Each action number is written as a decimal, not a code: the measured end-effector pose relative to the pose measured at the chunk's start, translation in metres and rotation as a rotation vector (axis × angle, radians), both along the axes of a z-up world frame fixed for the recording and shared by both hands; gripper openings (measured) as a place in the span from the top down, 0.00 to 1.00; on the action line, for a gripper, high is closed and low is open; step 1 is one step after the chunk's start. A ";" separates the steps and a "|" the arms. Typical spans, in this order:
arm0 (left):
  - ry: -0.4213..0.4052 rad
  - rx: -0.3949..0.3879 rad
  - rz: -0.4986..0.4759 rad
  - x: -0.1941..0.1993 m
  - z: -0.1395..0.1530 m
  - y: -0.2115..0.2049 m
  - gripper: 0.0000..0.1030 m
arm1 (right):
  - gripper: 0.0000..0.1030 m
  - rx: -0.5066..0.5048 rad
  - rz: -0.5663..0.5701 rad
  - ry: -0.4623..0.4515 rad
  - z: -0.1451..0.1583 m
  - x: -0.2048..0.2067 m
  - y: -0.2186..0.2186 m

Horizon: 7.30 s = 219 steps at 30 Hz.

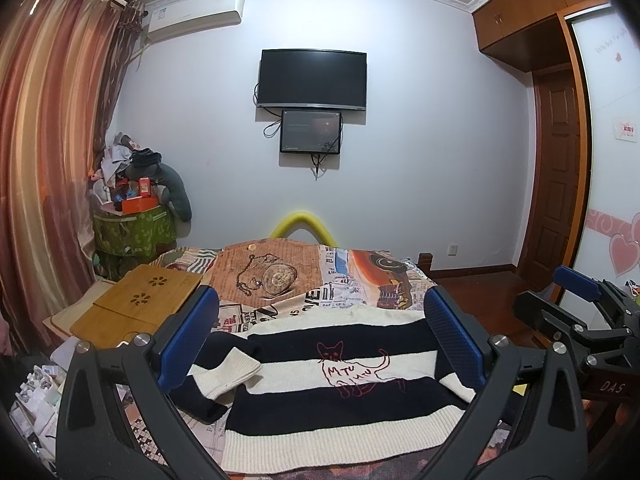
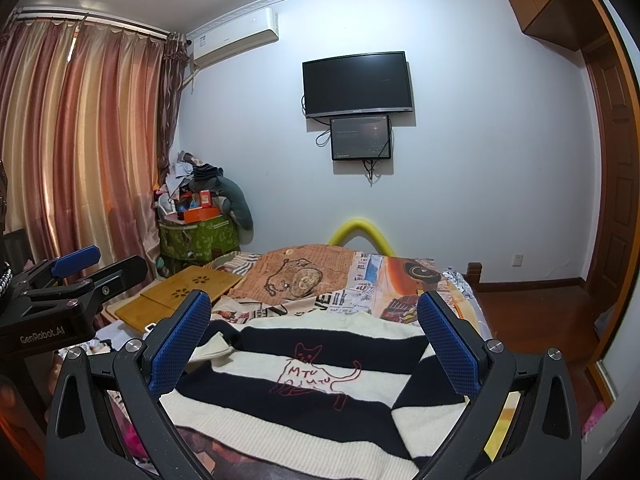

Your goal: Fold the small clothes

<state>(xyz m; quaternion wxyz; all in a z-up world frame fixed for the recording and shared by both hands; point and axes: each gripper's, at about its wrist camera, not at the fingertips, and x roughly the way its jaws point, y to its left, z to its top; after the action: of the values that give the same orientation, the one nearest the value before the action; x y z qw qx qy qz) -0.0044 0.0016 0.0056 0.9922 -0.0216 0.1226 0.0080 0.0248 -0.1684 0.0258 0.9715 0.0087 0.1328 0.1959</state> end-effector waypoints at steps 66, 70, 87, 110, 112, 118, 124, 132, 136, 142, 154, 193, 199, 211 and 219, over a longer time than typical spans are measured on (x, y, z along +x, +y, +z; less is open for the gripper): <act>0.816 -0.010 0.094 0.240 -0.253 0.124 0.40 | 0.02 -0.202 -0.092 0.521 -0.149 0.178 -0.022; 0.812 -0.057 0.109 0.241 -0.255 0.135 0.65 | 0.02 -0.310 -0.221 0.504 -0.159 0.196 -0.035; 0.750 -0.117 0.314 0.212 -0.234 0.202 0.91 | 0.60 -0.225 -0.297 0.707 -0.189 0.215 -0.134; 0.607 -0.086 0.378 0.181 -0.169 0.212 0.92 | 0.37 -0.135 0.043 0.831 -0.201 0.230 -0.018; 0.590 -0.075 0.386 0.183 -0.159 0.215 0.92 | 0.37 -0.168 0.008 0.841 -0.208 0.234 -0.029; 0.512 -0.019 0.415 0.201 -0.119 0.220 0.92 | 0.54 -0.412 -0.017 0.764 -0.204 0.228 -0.048; 0.409 0.040 0.392 0.238 -0.067 0.206 0.92 | 0.56 -0.444 -0.118 0.757 -0.197 0.225 -0.097; 0.270 0.129 0.252 0.292 -0.006 0.124 0.92 | 0.65 -0.448 -0.159 0.710 -0.183 0.216 -0.114; 0.236 0.166 0.133 0.310 0.005 0.063 0.92 | 0.65 -0.424 -0.185 0.699 -0.178 0.215 -0.134; 0.269 0.201 -0.059 0.334 -0.015 -0.033 0.92 | 0.65 -0.412 -0.177 0.718 -0.187 0.215 -0.150; 0.514 0.235 -0.374 0.346 -0.113 -0.151 0.92 | 0.57 -0.191 -0.143 0.659 -0.146 0.204 -0.172; 0.884 0.169 -0.054 0.288 -0.272 0.116 0.24 | 0.57 0.010 -0.145 0.775 -0.191 0.260 -0.107; 0.849 0.143 -0.021 0.307 -0.272 0.119 0.53 | 0.89 0.004 -0.111 0.763 -0.182 0.255 -0.110; 0.874 -0.010 0.045 0.303 -0.272 0.149 0.73 | 0.89 -0.040 -0.096 0.810 -0.192 0.250 -0.098; 0.875 0.013 0.080 0.281 -0.266 0.160 0.61 | 0.80 -0.053 -0.088 0.755 -0.163 0.219 -0.107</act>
<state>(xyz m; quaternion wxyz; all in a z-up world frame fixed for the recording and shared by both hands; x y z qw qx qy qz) 0.2770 0.1619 -0.2606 0.8458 -0.0147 0.5303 0.0557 0.2438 -0.2759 -0.1370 0.8615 0.0606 0.4860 0.1336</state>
